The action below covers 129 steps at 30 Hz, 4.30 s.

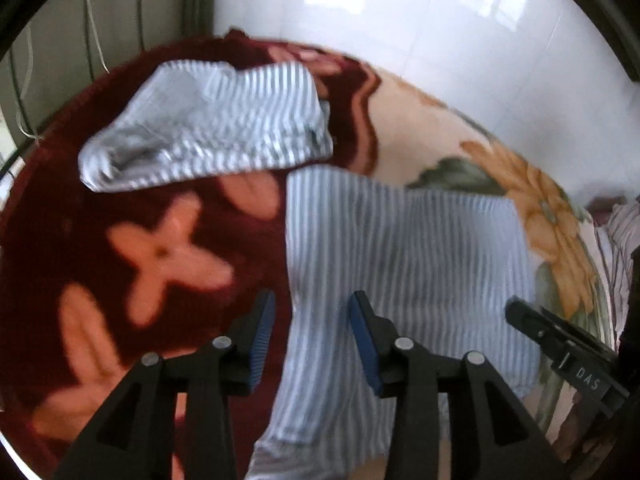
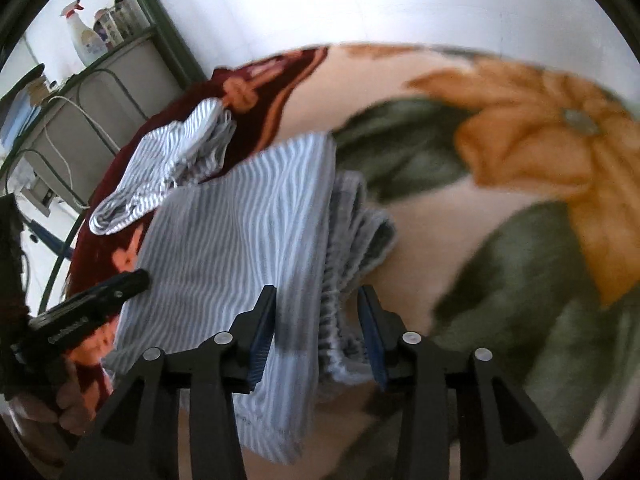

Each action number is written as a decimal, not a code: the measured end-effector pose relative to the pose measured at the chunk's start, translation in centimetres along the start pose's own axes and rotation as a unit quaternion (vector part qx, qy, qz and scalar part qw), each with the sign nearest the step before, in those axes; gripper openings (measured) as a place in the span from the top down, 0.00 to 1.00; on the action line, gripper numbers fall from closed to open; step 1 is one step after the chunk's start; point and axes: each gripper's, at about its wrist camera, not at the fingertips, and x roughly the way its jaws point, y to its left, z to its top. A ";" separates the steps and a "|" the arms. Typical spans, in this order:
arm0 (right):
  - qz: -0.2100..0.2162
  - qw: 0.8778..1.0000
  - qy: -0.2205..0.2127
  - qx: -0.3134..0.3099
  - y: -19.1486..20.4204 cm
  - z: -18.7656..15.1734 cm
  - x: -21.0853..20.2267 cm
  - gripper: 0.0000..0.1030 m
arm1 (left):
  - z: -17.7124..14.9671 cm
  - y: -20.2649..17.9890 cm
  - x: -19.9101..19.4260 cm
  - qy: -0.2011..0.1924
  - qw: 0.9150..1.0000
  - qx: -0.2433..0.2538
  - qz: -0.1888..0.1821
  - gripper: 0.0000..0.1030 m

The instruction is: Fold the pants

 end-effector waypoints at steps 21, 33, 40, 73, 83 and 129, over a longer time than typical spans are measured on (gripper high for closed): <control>-0.002 1.000 -0.001 -0.006 0.2 2.2 3.1 0.61 | 4.2 1.0 5.6 0.014 0.999 -0.028 -0.035 0.54; 0.000 0.998 0.016 -0.058 2.7 -3.3 -1.5 0.61 | -1.3 -0.1 -1.6 0.045 0.999 0.002 -0.007 0.55; -0.030 0.996 0.055 -0.058 2.3 -4.8 1.3 0.61 | -4.2 0.8 1.5 0.098 0.995 -0.030 0.006 0.54; -0.055 0.998 0.006 0.014 4.6 -8.3 -5.5 0.46 | -7.2 -0.9 -3.5 0.033 0.999 0.034 0.024 0.36; -0.057 0.998 0.013 0.015 4.5 -8.6 -4.7 0.46 | -7.2 -1.1 -3.6 0.033 0.999 0.037 0.019 0.36; -0.047 0.998 0.025 0.025 4.4 -9.0 -3.7 0.46 | -7.3 -1.3 -3.1 0.029 0.998 0.047 0.027 0.36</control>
